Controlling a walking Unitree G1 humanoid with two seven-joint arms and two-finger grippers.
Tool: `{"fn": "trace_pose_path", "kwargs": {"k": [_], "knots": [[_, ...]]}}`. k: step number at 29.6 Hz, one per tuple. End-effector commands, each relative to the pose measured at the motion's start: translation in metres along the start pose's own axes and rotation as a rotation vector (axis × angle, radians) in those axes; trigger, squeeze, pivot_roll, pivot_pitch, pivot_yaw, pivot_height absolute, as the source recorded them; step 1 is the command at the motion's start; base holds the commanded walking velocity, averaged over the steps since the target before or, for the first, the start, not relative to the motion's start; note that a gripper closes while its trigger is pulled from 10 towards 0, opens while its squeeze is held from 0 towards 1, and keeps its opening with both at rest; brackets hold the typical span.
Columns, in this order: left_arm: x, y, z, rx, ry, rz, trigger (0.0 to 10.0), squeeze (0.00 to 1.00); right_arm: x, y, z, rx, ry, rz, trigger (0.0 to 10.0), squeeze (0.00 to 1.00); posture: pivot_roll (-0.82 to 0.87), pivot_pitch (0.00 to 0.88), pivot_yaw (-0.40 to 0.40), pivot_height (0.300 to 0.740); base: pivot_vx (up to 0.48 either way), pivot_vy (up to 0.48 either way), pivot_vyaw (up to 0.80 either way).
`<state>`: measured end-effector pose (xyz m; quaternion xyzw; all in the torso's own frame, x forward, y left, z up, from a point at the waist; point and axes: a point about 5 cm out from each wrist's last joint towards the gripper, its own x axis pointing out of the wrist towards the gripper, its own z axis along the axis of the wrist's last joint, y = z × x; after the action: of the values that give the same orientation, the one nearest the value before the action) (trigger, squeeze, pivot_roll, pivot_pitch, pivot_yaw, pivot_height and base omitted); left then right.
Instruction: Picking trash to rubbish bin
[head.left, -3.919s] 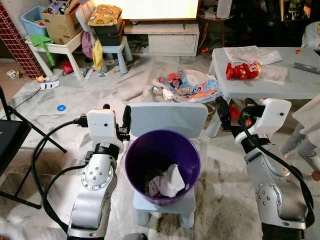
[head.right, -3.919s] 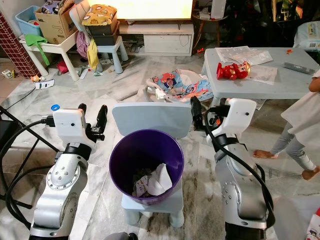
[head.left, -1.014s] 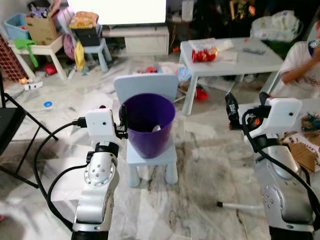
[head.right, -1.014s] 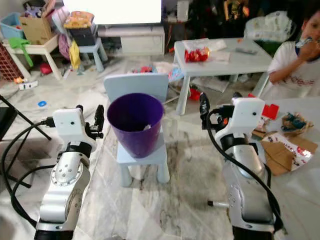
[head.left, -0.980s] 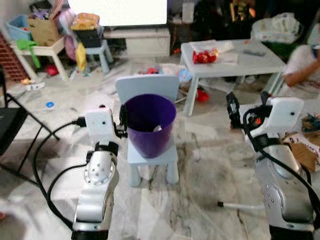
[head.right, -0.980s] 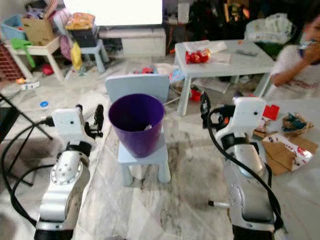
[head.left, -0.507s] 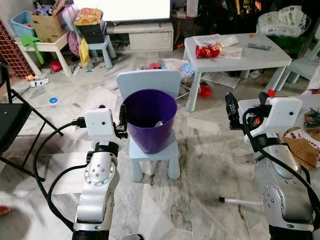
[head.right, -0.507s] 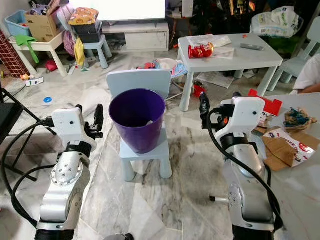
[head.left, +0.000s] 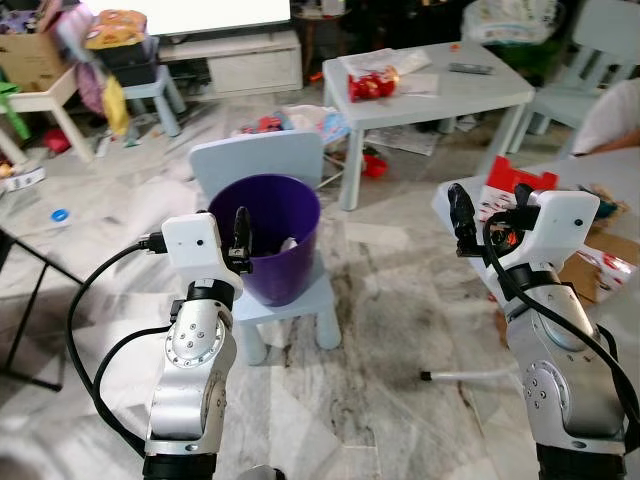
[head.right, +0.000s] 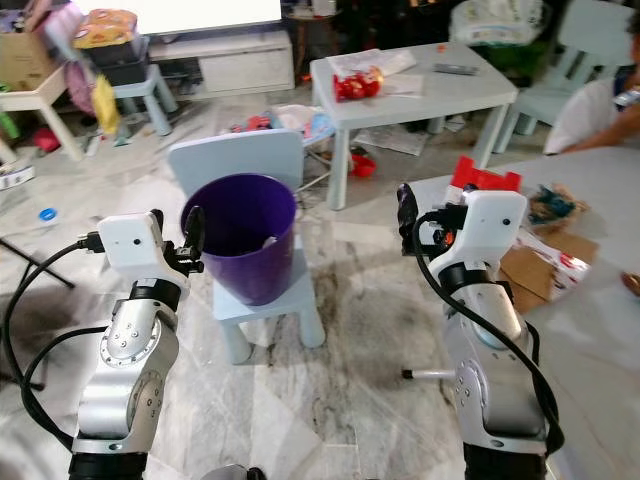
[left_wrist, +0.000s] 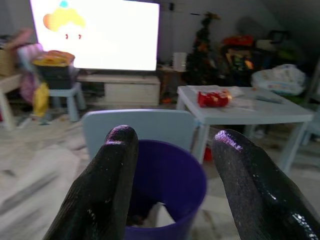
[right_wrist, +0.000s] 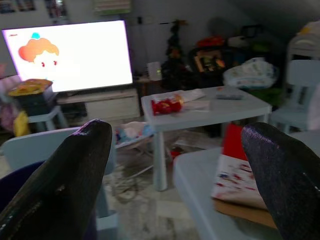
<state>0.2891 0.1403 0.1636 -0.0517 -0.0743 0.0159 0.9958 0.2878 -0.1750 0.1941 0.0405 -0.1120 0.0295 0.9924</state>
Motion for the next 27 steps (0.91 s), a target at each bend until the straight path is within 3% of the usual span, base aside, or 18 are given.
{"fn": "trace_pose_path", "kwargs": {"k": [1,22,27], "knots": [[0.0017,0.0025,-0.0019,-0.005,0.016,0.002,10.0,0.00,0.0012,-0.0017,0.0017,0.007,-0.001,-0.007,10.0,0.00,0.04,0.079,0.010,0.740,0.000,0.000,-0.80],[0.0012,0.0073,-0.0036,-0.049,0.034,0.002,10.0,0.00,0.0010,-0.0028,0.0006,-0.001,0.006,-0.009,10.0,0.00,0.04,0.083,0.011,0.740,0.000,0.000,-0.80],[0.0008,0.0080,-0.0037,-0.057,0.034,0.003,10.0,0.00,0.0007,-0.0032,0.0009,-0.001,0.003,-0.007,10.0,0.00,0.03,0.083,0.009,0.740,0.290,0.000,-0.60]]}}
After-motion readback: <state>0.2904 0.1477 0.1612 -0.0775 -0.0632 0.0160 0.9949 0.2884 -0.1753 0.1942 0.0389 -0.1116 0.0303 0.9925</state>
